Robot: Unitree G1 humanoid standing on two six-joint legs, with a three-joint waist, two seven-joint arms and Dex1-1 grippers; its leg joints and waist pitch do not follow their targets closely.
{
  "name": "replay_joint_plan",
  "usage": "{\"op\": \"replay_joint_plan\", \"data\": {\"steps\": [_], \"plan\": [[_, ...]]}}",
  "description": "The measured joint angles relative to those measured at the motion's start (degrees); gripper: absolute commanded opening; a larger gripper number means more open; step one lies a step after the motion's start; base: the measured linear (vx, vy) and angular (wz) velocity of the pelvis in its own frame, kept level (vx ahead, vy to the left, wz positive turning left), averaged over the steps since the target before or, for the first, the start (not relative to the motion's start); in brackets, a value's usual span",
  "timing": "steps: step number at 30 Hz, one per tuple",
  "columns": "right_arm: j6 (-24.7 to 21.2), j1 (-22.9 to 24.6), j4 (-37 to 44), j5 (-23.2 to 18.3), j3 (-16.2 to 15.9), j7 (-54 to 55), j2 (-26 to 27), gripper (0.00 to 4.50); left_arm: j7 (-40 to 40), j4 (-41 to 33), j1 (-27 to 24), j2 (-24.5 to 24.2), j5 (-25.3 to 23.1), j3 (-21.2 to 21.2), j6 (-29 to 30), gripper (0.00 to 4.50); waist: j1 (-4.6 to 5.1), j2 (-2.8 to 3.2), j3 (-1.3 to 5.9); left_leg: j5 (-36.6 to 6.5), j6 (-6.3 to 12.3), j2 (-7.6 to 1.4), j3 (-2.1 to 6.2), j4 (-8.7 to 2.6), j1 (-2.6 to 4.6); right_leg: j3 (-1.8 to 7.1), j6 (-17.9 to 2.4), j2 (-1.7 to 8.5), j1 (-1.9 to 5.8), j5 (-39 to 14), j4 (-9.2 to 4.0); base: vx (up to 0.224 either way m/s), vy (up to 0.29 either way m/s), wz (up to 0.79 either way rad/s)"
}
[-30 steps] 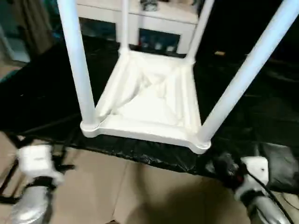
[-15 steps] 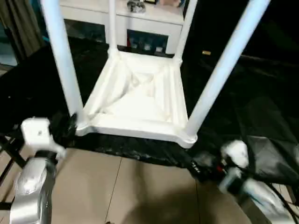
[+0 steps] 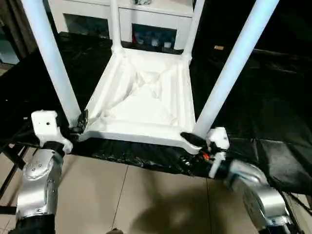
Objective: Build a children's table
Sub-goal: Flip table
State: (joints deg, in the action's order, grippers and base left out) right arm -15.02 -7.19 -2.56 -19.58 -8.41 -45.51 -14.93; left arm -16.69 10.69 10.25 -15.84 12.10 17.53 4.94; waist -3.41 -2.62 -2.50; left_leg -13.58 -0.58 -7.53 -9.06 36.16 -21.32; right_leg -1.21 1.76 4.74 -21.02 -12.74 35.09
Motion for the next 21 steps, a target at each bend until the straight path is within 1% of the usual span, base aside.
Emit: {"op": "replay_joint_plan", "data": {"steps": [3,5,6,7,8,9,10,11,12,13,14,16,17,18,19,21], "plan": [[-0.1,-0.7,-1.2,0.4,-2.1,-1.4,0.1,4.5,0.2,1.1,1.6,0.1,0.3,-0.1,1.6,3.52,-0.32,-0.37,-0.22,0.1,-0.12,-0.09,-0.09,0.0,0.0,-0.03,0.0,0.0,-0.01,0.0,0.07,0.0,0.0,0.0],[-0.2,-1.8,-1.7,0.7,-2.8,-1.5,0.8,4.5,0.3,2.2,2.8,0.1,0.6,0.0,2.2,3.3,-0.33,-0.63,-0.28,0.1,-0.19,-0.15,-0.21,-0.02,0.03,-0.02,-0.1,0.01,-0.02,0.0,0.12,0.0,0.0,0.0],[-0.1,-2.4,-2.4,0.9,-2.9,-1.3,1.5,4.5,0.2,3.0,3.8,0.0,0.7,0.0,2.2,3.22,-0.46,-1.27,-0.32,0.2,-0.29,-0.23,-0.39,-0.13,0.12,-0.01,-0.1,0.03,-0.03,0.0,0.18,0.0,0.0,0.0],[-0.1,-3.0,-3.0,1.1,-3.0,-1.2,2.2,4.5,0.1,3.5,4.4,-0.3,0.7,0.0,2.2,3.17,-0.69,-1.71,-0.33,0.4,-0.39,-0.32,-0.49,-0.29,0.18,-0.03,-0.1,0.02,-0.04,0.0,0.18,0.0,0.0,0.0],[0.2,-4.0,-4.0,1.5,-3.2,-0.8,3.1,4.5,-0.1,4.8,5.3,-1.0,0.8,0.0,2.2,3.11,-0.67,-2.45,-0.42,0.5,-0.52,-0.39,-0.63,-0.47,0.3,-0.03,-0.1,0.02,-0.05,0.1,0.21,0.0,0.0,0.0],[0.4,-5.2,-5.1,1.9,-3.4,-0.4,4.5,4.5,-0.4,6.4,6.9,-2.0,1.2,0.1,2.4,3.03,-0.73,-3.19,-0.49,0.6,-0.75,-0.5,-0.64,-0.68,0.25,-0.15,-0.2,-0.02,-0.25,0.1,0.22,0.0,0.0,0.0],[0.6,-6.1,-5.8,2.0,-3.5,-0.2,5.3,4.5,-0.7,8.0,8.1,-2.6,1.7,0.3,2.4,2.91,-0.95,-3.77,-0.44,0.7,-0.9,-0.66,-0.64,-0.71,0.24,-0.39,-0.4,-0.02,-0.3,0.2,0.19,0.0,0.0,0.0],[0.8,-6.9,-6.5,2.0,-3.6,0.1,6.1,4.5,-1.1,9.0,8.9,-3.3,1.8,0.3,2.3,2.91,-1.14,-3.81,-0.51,0.8,-0.98,-0.81,-0.64,-0.71,0.22,-0.7,-0.5,-0.02,-0.33,0.3,0.12,0.0,0.0,0.0],[1.0,-7.8,-7.6,1.9,-3.6,0.3,7.0,4.5,-1.8,10.8,10.0,-4.2,1.6,0.3,2.2,2.76,-1.48,-3.83,-0.53,0.8,-1.03,-0.98,-0.64,-0.71,0.22,-1.02,-0.6,0.0,-0.32,0.4,0.05,0.0,0.0,0.0],[1.4,-8.4,-8.4,1.8,-3.6,0.3,7.6,4.5,-1.9,11.6,10.7,-4.6,1.4,0.3,2.2,2.71,-1.68,-3.87,-0.52,0.8,-1.06,-1.03,-0.64,-0.71,0.22,-1.11,-0.6,-0.01,-0.33,0.4,0.06,0.0,0.0,0.0],[1.9,-8.8,-9.1,1.8,-3.7,0.2,8.0,4.5,-2.0,12.1,11.0,-5.1,1.1,0.2,2.2,2.51,-1.82,-3.78,-0.58,0.8,-1.09,-1.05,-0.65,-0.72,0.23,-1.14,-0.6,-0.01,-0.34,0.4,0.09,0.0,0.0,0.0],[2.7,-9.3,-11.2,2.1,-4.0,0.3,8.2,4.5,-2.3,13.3,11.9,-5.6,0.7,0.2,2.2,2.44,-2.11,-3.4,-0.76,0.8,-1.15,-1.06,-0.65,-0.77,0.21,-1.18,-0.6,-0.01,-0.37,0.4,0.11,0.0,0.0,0.0],[3.1,-9.3,-12.0,2.4,-4.1,0.3,8.2,4.5,-2.5,13.5,12.1,-5.9,0.4,0.1,2.4,2.4,-2.31,-2.81,-0.97,0.8,-1.18,-1.06,-0.65,-0.78,0.18,-1.2,-0.6,-0.01,-0.39,0.4,0.14,0.0,0.0,0.0],[3.5,-9.5,-13.0,2.8,-4.2,0.5,8.2,4.5,-2.9,14.2,12.4,-6.0,0.4,0.1,2.5,2.36,-2.37,-2.66,-0.9,0.9,-1.18,-1.07,-0.67,-0.77,0.17,-1.21,-0.7,-0.01,-0.39,0.4,0.1,0.0,0.0,0.0],[3.9,-9.9,-14.0,3.3,-4.2,0.6,8.3,4.5,-3.2,14.9,12.7,-6.2,0.4,0.1,2.6,2.32,-2.44,-2.37,-0.97,0.9,-1.22,-1.06,-0.68,-0.77,0.18,-1.2,-0.8,0.0,-0.4,0.5,0.14,0.0,0.0,0.0],[4.1,-10.4,-14.5,3.7,-4.4,0.7,8.6,4.5,-3.3,15.5,13.1,-6.2,0.4,0.0,2.7,2.27,-2.58,-1.55,-1.32,1.0,-1.39,-1.09,-0.67,-0.85,0.16,-1.2,-0.8,0.0,-0.51,0.5,0.28,0.0,0.0,0.0]]}}
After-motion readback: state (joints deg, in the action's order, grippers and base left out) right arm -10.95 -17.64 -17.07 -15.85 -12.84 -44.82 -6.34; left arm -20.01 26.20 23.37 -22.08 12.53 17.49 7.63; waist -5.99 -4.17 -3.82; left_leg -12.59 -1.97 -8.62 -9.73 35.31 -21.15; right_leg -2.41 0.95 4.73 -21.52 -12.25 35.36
